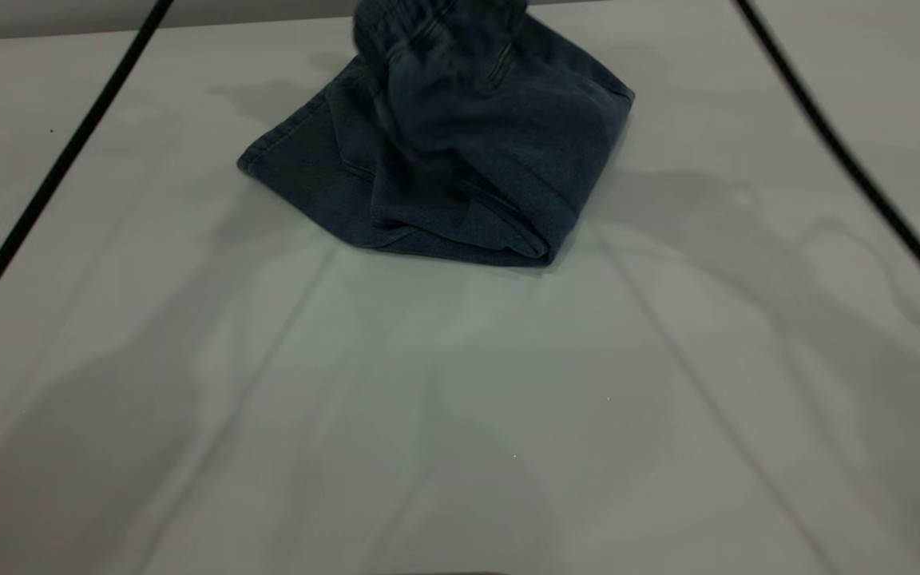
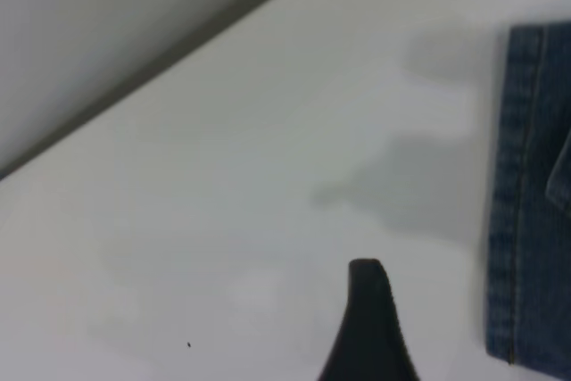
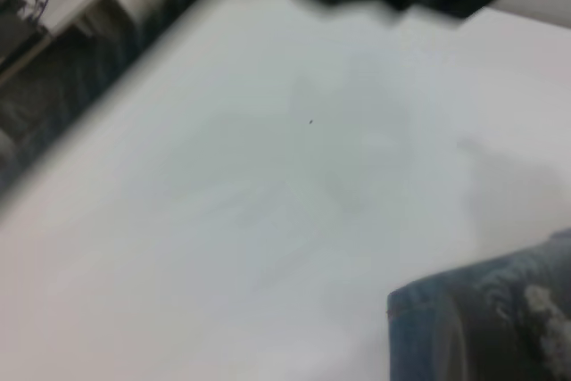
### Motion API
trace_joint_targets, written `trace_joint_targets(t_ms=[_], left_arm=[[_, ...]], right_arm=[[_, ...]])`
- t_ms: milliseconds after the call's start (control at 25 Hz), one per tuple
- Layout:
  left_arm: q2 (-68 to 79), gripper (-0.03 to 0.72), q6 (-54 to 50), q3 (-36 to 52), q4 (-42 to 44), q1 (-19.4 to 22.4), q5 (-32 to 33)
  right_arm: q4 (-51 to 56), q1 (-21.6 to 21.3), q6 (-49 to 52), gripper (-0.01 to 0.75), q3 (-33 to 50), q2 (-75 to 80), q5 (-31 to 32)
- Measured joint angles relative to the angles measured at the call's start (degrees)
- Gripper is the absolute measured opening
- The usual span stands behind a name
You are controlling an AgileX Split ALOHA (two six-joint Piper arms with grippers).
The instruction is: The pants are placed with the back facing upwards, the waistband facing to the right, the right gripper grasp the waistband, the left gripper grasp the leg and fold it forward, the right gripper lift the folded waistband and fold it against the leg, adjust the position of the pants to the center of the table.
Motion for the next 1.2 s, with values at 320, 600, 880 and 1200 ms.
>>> trace_joint_targets(t_ms=[320, 600, 880, 1200], left_arm=[[0.0, 0.503, -0.02, -1.35, -0.07, 0.0, 0.0], [0.0, 0.503, -0.12, -1.35, -0.35, 0.0, 0.0], [0.23, 0.503, 1.51, -1.25, -11.76, 0.07, 0.0], [5.19, 0.503, 22.84, 0.48, -21.12, 0.01, 0.0]], right_arm=[[1.18, 4.4, -6.37, 0.14, -0.39, 3.5, -1.93], [0.56, 3.6, 3.67, 0.593, -0.48, 3.32, -4.84], [-10.98, -3.37, 16.71, 0.675, -0.48, -0.82, -8.05], [-30.92, -12.3, 36.19, 0.622, -0.48, -5.26, -0.65]])
